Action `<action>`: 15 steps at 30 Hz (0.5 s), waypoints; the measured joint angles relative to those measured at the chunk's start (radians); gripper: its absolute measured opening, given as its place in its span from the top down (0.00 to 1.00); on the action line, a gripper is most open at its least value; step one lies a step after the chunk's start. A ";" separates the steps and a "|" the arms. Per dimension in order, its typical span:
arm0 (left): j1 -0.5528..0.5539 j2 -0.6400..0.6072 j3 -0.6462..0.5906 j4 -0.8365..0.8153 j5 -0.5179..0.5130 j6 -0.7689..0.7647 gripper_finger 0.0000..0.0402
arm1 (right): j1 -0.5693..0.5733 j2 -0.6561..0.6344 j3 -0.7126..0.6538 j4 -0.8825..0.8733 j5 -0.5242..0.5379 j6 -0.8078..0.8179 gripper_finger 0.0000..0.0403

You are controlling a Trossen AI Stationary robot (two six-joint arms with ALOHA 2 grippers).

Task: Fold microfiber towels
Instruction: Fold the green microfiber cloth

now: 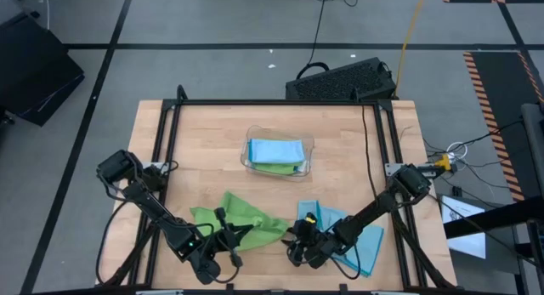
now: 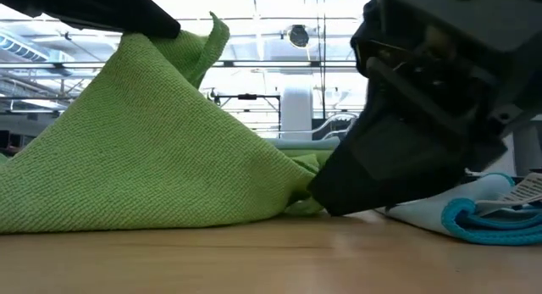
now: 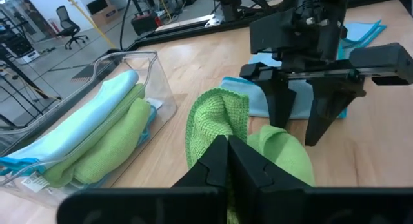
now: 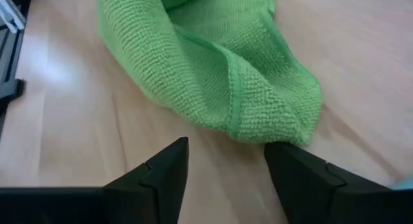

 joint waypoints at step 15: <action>-0.001 0.000 0.000 -0.008 0.000 0.003 0.98 | -0.075 0.003 -0.003 -0.042 0.126 -0.071 0.59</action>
